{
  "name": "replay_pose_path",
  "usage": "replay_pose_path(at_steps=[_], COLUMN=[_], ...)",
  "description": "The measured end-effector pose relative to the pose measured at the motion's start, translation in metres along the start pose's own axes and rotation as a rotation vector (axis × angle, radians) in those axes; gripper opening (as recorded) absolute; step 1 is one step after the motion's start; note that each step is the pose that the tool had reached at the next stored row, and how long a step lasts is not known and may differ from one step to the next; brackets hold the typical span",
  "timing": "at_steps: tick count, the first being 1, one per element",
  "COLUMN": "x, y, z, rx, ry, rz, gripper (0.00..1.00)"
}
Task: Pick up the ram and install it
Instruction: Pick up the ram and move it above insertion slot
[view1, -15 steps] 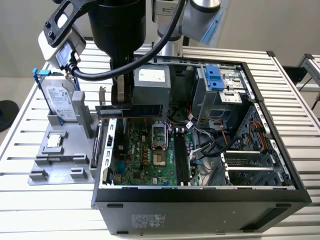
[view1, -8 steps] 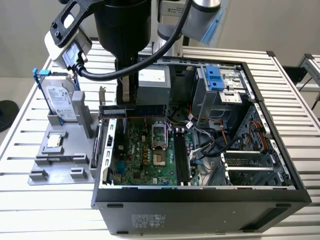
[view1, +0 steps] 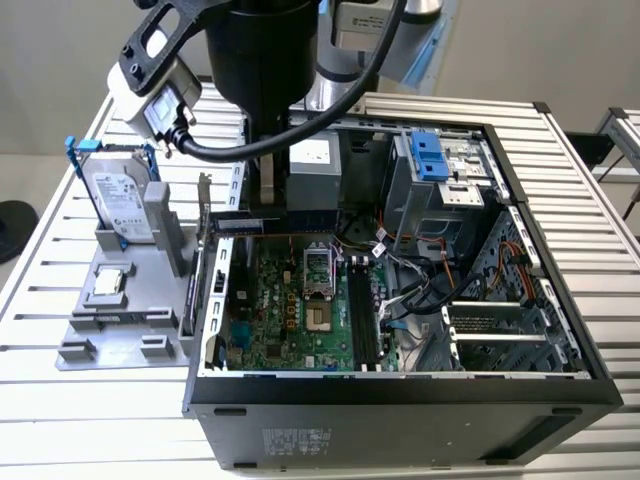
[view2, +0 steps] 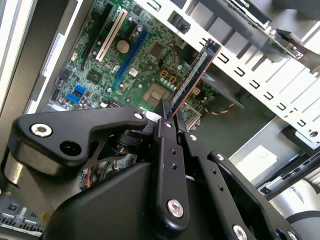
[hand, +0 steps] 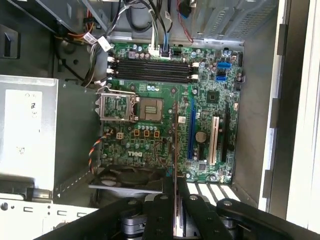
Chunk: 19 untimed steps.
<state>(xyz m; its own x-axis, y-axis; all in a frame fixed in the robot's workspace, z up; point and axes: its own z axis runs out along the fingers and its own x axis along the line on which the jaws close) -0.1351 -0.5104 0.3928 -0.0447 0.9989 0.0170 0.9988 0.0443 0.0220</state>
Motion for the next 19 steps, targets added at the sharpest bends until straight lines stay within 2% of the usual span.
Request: replay_pose_path(at_steps=[19], x=[-0.0011], y=[0.0234], z=[0.0004], rx=[0.0], ry=[-0.0001], rz=[0.0], gripper=[0.0])
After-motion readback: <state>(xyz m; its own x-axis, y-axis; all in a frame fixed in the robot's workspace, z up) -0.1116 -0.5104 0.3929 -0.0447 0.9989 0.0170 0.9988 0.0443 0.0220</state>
